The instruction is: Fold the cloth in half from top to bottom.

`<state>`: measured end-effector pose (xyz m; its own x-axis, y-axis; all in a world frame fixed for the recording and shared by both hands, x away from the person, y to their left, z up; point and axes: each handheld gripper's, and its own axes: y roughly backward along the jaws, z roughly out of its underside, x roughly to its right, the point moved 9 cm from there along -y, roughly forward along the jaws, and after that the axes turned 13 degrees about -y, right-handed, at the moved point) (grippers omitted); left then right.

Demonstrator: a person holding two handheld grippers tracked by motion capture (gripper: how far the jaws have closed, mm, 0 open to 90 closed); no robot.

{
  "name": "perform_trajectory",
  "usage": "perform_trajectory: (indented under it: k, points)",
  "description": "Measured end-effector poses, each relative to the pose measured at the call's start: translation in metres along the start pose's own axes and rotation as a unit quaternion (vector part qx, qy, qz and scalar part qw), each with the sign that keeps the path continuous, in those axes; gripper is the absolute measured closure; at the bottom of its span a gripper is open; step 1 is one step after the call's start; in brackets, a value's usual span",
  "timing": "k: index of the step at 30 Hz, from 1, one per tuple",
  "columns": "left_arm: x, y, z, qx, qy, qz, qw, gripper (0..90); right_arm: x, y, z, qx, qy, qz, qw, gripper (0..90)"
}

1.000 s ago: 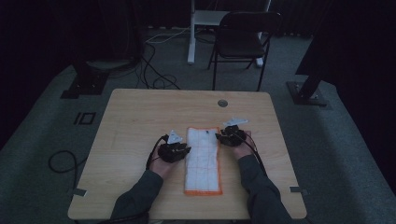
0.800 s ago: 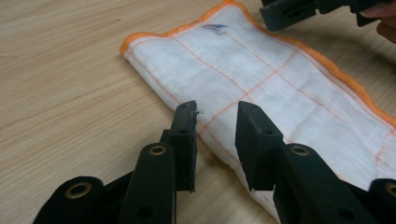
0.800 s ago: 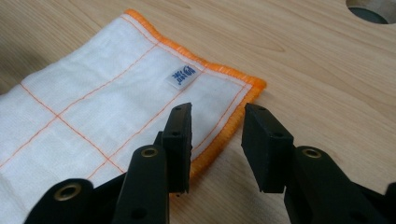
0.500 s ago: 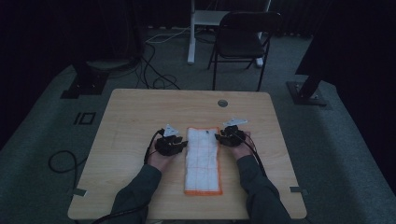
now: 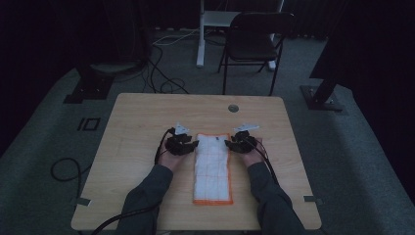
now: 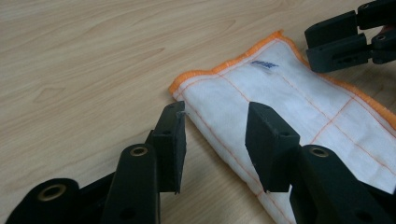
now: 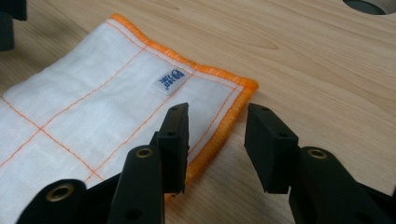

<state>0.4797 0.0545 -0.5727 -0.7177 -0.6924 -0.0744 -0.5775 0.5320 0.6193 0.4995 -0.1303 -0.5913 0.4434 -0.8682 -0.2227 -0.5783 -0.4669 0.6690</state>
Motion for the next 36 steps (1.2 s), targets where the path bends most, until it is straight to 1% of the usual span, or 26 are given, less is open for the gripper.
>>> perform_trajectory:
  k: [4, 6, 11, 12, 16, 19, 21, 22, 24, 28, 30, 32, 33, 34, 36]
  points:
    - [-0.001, -0.005, -0.001, -0.002, 0.005, -0.001, 1.0000, 56.2, -0.001, 0.000, 0.000, 0.000, 0.001, 0.000, 1.0000, 58.2]
    - [0.000, -0.010, -0.002, -0.004, 0.006, 0.002, 1.0000, 56.0, 0.000, -0.001, 0.001, -0.001, -0.003, 0.002, 1.0000, 56.9]
    - [0.005, -0.018, -0.002, -0.010, 0.011, 0.008, 0.9999, 54.7, -0.001, -0.004, 0.003, -0.006, -0.005, 0.001, 1.0000, 55.0]
    - [0.005, -0.020, -0.001, -0.013, 0.011, 0.006, 0.9998, 54.6, -0.001, -0.005, 0.003, -0.007, -0.005, 0.002, 1.0000, 54.3]
    - [0.003, -0.025, 0.004, -0.025, 0.021, 0.001, 0.9995, 54.0, -0.003, -0.007, 0.004, -0.009, -0.012, 0.001, 0.9999, 52.4]
    - [0.001, -0.028, 0.009, -0.033, 0.026, -0.002, 0.9991, 54.0, -0.005, -0.009, 0.004, -0.013, -0.009, 0.000, 0.9999, 52.3]
    - [0.000, -0.028, 0.011, -0.035, 0.027, -0.008, 0.9990, 55.1, -0.006, -0.011, 0.005, -0.015, -0.007, 0.001, 0.9999, 52.3]
    - [0.000, -0.028, 0.012, -0.036, 0.029, -0.010, 0.9989, 57.1, -0.006, -0.012, 0.005, -0.018, -0.009, 0.003, 0.9998, 52.4]
    - [0.000, -0.029, 0.013, -0.041, 0.025, -0.009, 0.9988, 59.0, -0.007, -0.013, 0.006, -0.019, -0.007, 0.004, 0.9998, 52.6]
    - [0.000, -0.029, 0.013, -0.041, 0.030, -0.007, 0.9987, 59.7, -0.007, -0.013, 0.006, -0.019, -0.007, 0.005, 0.9998, 53.0]
    - [0.000, -0.029, 0.014, -0.041, 0.030, -0.006, 0.9987, 59.8, -0.008, -0.013, 0.006, -0.019, -0.003, 0.006, 0.9998, 54.0]
    - [0.002, -0.029, 0.013, -0.043, 0.030, 0.001, 0.9986, 60.3, -0.010, -0.013, 0.007, -0.020, 0.006, 0.007, 0.9998, 56.5]
    - [0.002, -0.029, 0.013, -0.043, 0.030, 0.001, 0.9986, 60.3, -0.010, -0.013, 0.007, -0.020, 0.006, 0.007, 0.9998, 56.5]
    - [0.004, -0.029, 0.013, -0.047, 0.024, 0.003, 0.9986, 63.2, -0.012, -0.013, 0.007, -0.026, 0.012, 0.001, 0.9996, 61.4]
    - [0.005, -0.030, 0.012, -0.047, 0.024, 0.005, 0.9986, 69.1, -0.014, -0.013, 0.007, -0.028, 0.013, -0.003, 0.9995, 67.4]
